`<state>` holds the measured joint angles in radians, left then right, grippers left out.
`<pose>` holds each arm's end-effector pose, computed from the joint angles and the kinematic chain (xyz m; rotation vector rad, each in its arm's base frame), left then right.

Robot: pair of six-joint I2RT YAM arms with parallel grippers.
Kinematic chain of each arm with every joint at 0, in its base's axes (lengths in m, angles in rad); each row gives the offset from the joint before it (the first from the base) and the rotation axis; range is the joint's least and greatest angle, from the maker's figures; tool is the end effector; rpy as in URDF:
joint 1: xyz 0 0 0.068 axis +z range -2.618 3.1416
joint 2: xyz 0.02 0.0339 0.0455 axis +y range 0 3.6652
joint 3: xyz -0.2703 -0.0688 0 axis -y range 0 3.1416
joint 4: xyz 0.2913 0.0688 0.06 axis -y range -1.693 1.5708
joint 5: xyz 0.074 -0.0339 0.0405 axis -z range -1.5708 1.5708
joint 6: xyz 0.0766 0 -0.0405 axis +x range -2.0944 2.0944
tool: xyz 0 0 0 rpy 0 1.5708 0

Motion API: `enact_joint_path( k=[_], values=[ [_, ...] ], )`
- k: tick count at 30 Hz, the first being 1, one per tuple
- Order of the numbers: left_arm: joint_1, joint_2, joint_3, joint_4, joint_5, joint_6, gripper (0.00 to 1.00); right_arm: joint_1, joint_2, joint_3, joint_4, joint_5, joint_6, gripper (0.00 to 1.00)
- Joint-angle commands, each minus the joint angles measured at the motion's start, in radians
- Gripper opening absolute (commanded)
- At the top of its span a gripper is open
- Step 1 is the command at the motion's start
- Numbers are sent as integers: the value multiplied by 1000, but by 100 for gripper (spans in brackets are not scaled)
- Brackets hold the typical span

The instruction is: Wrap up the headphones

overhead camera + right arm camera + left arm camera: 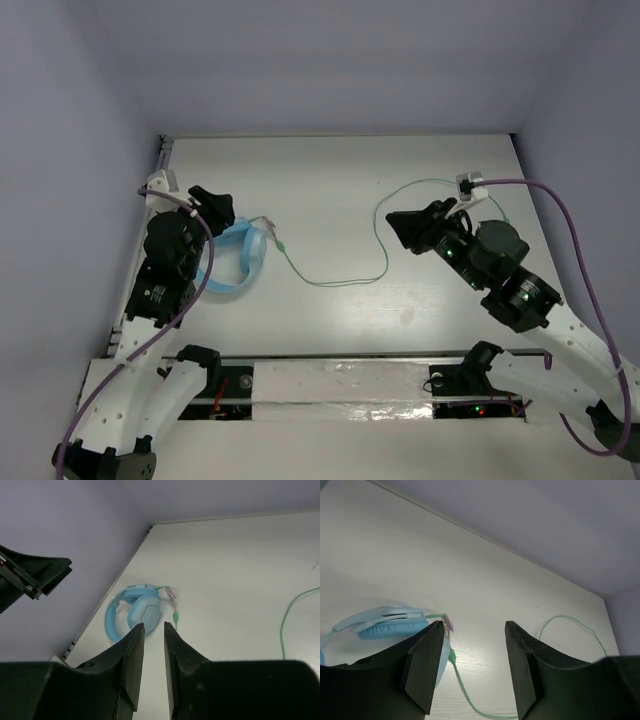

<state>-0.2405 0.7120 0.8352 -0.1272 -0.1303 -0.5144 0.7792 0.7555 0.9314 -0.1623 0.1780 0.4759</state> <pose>0.2423 -0.0492 0.3848 -0.3199 1.5635 -0.4880 0.1866 0.1653 0.4109 -0.0995 1.6181 0.8444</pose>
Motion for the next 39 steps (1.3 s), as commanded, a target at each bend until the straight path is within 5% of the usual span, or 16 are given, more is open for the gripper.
enact_joint_path(
  k=[1,2,3,5,7,10,14,16,19,22,24,26,35,39],
  values=[
    [-2,-28,12,-40,-148,-12,49,0,5,-11,73,-70,10,27],
    [-2,-26,13,-58,-178,-15,45,0,10,-13,76,-69,10,21],
    [-2,-22,7,-80,-230,-16,40,0,18,-14,76,-72,9,3],
    [-2,-8,5,-109,-281,-19,17,0,27,-17,78,-68,12,0],
    [-2,36,15,-167,-308,-38,5,0,34,-28,87,-71,26,0],
    [105,102,15,-216,-231,-26,2,0,34,-60,127,-98,47,0],
    [297,165,8,-250,-204,31,14,0,56,-83,187,-144,70,0],
    [392,204,10,-265,-79,72,37,0,65,-92,204,-156,72,0],
    [409,219,-24,-249,-83,77,58,0,99,-92,218,-170,63,1],
    [409,260,-41,-230,-39,76,70,0,120,-91,228,-202,53,26],
    [409,291,-45,-235,-20,59,70,0,120,-95,227,-201,50,48],
    [409,343,-48,-235,-3,60,69,0,116,-101,225,-187,40,55],
    [409,486,-85,-213,47,28,48,0,91,-121,225,-132,21,57],
    [409,524,-87,-190,69,27,47,0,90,-118,225,-132,23,57]
  ],
)
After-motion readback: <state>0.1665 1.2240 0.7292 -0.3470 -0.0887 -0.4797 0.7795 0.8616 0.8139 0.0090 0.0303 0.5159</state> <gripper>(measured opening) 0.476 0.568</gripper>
